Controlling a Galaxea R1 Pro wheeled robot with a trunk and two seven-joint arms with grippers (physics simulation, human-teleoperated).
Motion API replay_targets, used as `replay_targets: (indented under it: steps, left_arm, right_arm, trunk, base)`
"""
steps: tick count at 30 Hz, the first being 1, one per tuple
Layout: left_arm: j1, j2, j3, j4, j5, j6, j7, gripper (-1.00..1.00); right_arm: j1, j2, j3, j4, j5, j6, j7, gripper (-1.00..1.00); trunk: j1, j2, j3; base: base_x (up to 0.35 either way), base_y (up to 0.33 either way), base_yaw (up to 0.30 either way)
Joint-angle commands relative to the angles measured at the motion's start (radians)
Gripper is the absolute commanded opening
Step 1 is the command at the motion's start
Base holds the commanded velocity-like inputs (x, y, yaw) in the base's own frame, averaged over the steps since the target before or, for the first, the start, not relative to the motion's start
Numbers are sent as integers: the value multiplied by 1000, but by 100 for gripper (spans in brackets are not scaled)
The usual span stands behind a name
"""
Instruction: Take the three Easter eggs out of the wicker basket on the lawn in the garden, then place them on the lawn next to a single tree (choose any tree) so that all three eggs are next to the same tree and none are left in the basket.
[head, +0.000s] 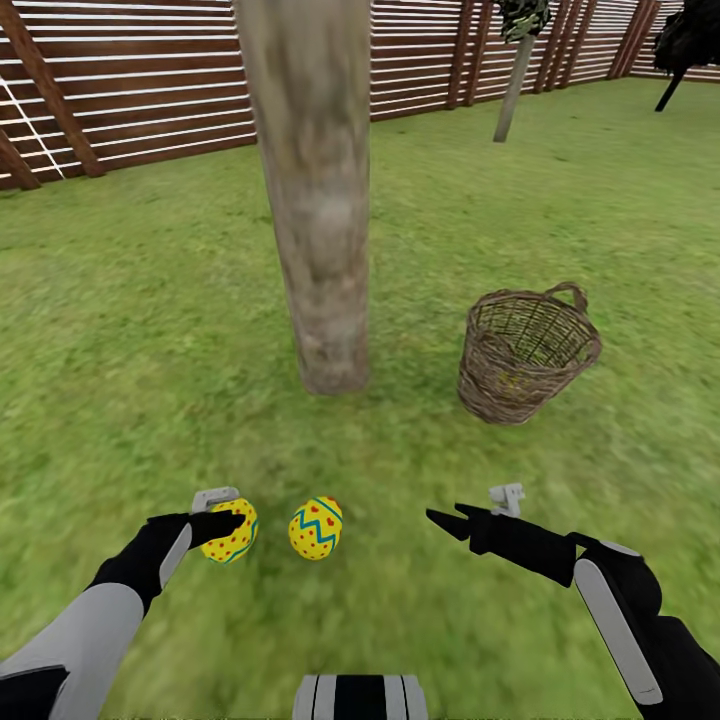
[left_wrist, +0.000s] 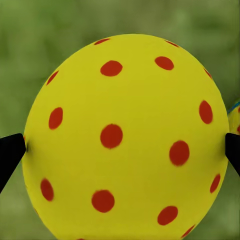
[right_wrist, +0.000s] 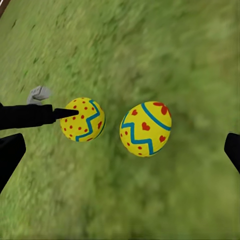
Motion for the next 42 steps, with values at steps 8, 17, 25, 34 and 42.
replay_targets:
  steps: [8, 17, 25, 34, 42]
  left_arm:
    - [0, -15, 6, -1, 4, -21, -4, -100]
    - [-7, -49, 5, -4, 4, -27, -4, -100]
    - [-8, -52, 4, -3, 4, -26, -4, -100]
    - [-8, -52, 4, -2, 4, -26, -4, -100]
    - [-8, -52, 4, -2, 5, -26, -4, -100]
  right_arm:
    - [0, -1, -2, 0, -5, 6, 0, 100]
    - [0, 0, -5, 0, -5, 6, 0, 100]
    - [0, 4, -7, 0, -6, 4, 5, 100]
    - [3, 6, -72, 0, -5, 0, 115, 100]
    - [4, 7, -71, 0, -5, -1, 120, 100]
  trunk:
    - [2, -2, -20]
    - [4, -3, -39]
    - [6, -4, -55]
    - [7, -4, -59]
    - [8, -5, -70]
  base:
    - [0, 0, 0]
    - [0, 0, 0]
    - [0, 0, 0]
    - [0, 0, 0]
    - [0, 0, 0]
